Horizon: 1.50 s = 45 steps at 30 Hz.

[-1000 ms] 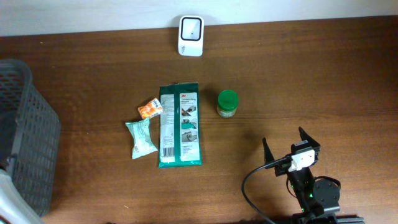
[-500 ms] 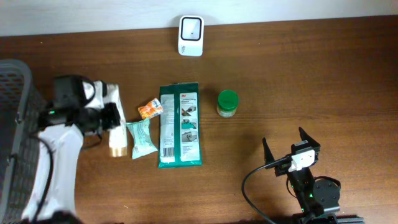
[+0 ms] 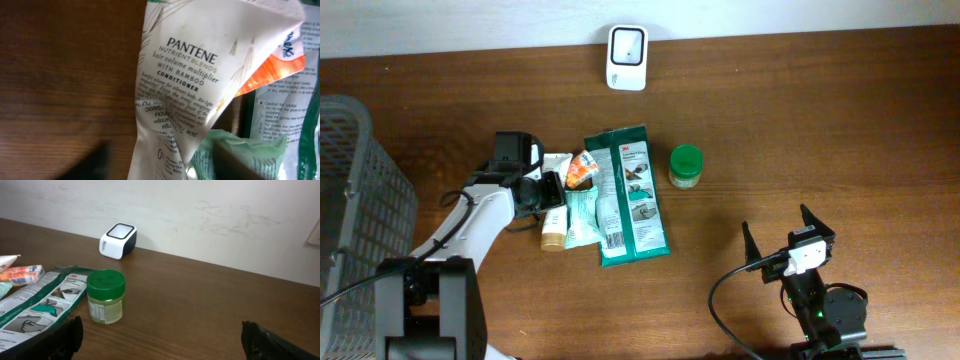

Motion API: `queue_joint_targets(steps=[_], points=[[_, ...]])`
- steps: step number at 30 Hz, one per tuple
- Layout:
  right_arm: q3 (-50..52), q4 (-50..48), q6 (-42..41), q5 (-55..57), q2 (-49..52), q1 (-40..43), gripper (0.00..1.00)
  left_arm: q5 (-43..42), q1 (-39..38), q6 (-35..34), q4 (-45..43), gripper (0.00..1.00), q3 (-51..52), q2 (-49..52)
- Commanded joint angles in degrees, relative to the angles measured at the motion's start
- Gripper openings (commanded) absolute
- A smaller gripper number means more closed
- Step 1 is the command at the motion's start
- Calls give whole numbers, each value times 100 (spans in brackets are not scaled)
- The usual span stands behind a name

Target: Scan the item barcode

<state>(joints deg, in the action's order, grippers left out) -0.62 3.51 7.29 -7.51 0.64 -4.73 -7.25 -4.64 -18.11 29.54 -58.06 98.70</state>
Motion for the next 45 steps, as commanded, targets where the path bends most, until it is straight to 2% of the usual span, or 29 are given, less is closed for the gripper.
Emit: queue_joint_targets(steps=[1, 3, 7, 9, 12, 15, 16, 19, 20, 21, 22, 23, 24, 45], points=[[31, 37, -24, -15, -33, -57, 98, -50, 227, -96, 267, 99, -188, -181], [31, 37, -24, -15, -33, -55, 98, -39, 345, -94, 673, 99, -483, -737], [31, 37, -24, -15, -35, -57, 98, -42, 350, -44, 933, 99, -651, -1755], [31, 37, -24, -15, -35, -55, 98, -44, 350, 363, 1394, 99, -782, -2197], [31, 37, -22, -15, -35, -55, 98, -42, 350, 1408, 2682, 99, -1631, -2212], [31, 37, -24, -15, -35, -55, 98, -66, 704, 2288, 3945, 99, -3117, -2212], [31, 37, -24, -15, -33, -55, 98, -63, 970, 2826, 4382, 99, -3731, -2212], [31, 37, -24, -15, -33, -55, 99, -151, 1696, 2850, 4642, 99, -4341, -2214], [31, 37, -24, -15, -33, -55, 98, -321, 1893, 3036, 4642, 99, -4343, -2223], [31, 37, -22, -15, -33, -55, 98, -520, 2179, 3591, 4658, 100, -4341, -2210], [31, 37, -24, -15, -33, -55, 98, -518, 2286, 4079, 4570, 86, -4341, -2212], [31, 37, -24, -15, -35, -55, 98, -496, 2352, 4096, 4516, 77, -4341, -2210], [31, 37, -22, -15, -33, -55, 98, -496, 2400, 4096, 4513, 99, -4341, -2199], [31, 37, -24, -15, -35, -55, 98, -389, 2448, 4094, 4518, 99, -4341, -2199]])
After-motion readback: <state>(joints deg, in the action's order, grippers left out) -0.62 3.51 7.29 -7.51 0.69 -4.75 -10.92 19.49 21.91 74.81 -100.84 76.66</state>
